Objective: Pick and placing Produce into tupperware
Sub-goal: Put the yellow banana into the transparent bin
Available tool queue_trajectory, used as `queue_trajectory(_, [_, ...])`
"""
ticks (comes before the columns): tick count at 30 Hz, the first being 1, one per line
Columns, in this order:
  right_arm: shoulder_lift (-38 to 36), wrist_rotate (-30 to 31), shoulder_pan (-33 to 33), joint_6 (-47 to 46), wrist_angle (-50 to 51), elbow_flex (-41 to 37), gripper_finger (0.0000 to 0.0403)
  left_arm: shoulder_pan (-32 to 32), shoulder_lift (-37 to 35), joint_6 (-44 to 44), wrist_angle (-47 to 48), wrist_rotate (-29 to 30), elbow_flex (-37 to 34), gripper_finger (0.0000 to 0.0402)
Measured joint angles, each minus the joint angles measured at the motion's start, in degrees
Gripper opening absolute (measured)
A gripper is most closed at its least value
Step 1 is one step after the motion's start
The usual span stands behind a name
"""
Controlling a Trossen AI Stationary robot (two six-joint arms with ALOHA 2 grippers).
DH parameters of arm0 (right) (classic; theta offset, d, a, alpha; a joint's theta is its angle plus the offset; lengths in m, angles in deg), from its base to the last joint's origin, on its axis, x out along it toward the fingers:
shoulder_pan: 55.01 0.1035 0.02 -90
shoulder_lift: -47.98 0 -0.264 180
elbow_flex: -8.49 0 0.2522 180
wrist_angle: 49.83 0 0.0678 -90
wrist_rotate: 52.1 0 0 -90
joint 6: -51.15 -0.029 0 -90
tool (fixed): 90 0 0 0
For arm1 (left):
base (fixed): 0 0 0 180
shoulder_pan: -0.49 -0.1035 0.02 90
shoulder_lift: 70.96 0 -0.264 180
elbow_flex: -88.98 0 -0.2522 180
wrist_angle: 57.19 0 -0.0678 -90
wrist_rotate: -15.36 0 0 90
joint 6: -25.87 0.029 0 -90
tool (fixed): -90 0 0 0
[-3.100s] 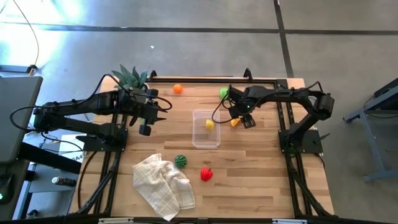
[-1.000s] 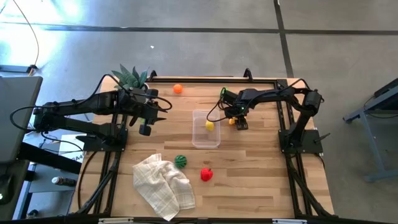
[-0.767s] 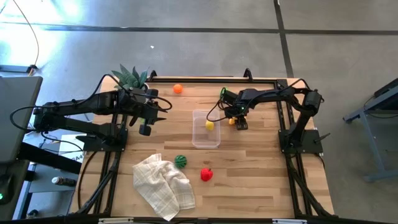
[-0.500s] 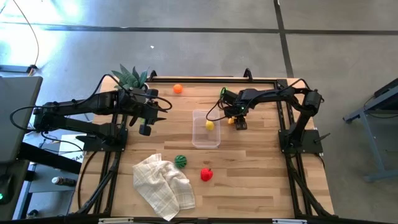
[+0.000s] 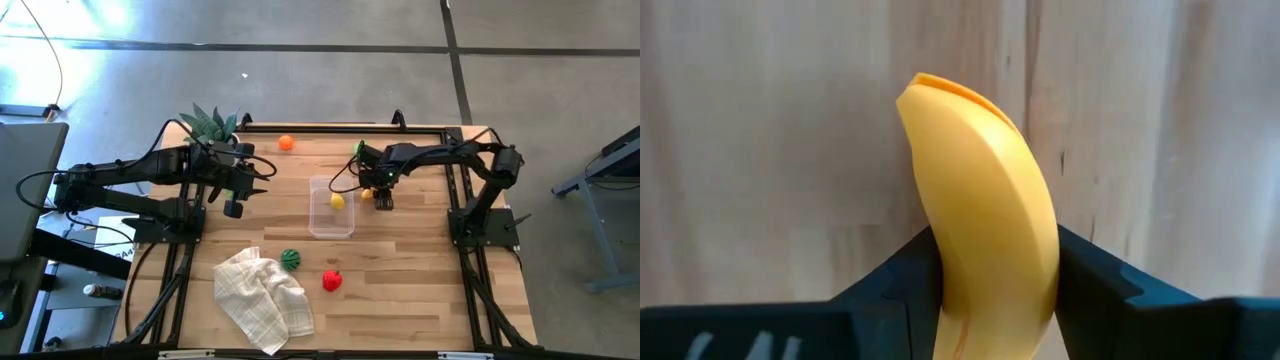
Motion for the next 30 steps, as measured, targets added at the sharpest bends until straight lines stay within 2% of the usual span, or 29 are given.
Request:
queue_trajectory(7, [-6.3, 0.4, -0.1, -4.1, 1.4, 0.1, 0.014, 0.0, 0.0, 0.0, 0.0, 0.0, 0.0, 0.0117])
queue_trajectory(13, [-15.2, 0.2, -0.1, -10.1, 1.6, 0.6, 0.0139, 0.0, 0.0, 0.0, 0.0, 0.0, 0.0, 0.0117])
queue_trajectory(19, [-21.9, -3.8, -0.1, -20.4, -0.5, 7.5, 0.0139, 0.0, 0.0, 0.0, 0.0, 0.0, 0.0, 0.0117])
queue_trajectory(22, [-22.4, -7.3, 0.9, -23.7, -3.1, 13.1, 0.0139, 0.0, 0.0, 0.0, 0.0, 0.0, 0.0, 0.0117])
queue_trajectory(25, [-21.1, -7.9, 3.6, -23.5, -3.9, 19.2, 0.0139, 0.0, 0.0, 0.0, 0.0, 0.0, 0.0, 0.0117])
queue_trajectory(30, [-15.2, -7.6, 7.6, -22.1, 1.4, 26.8, 0.0139, 0.0, 0.0, 0.0, 0.0, 0.0, 0.0, 0.0117])
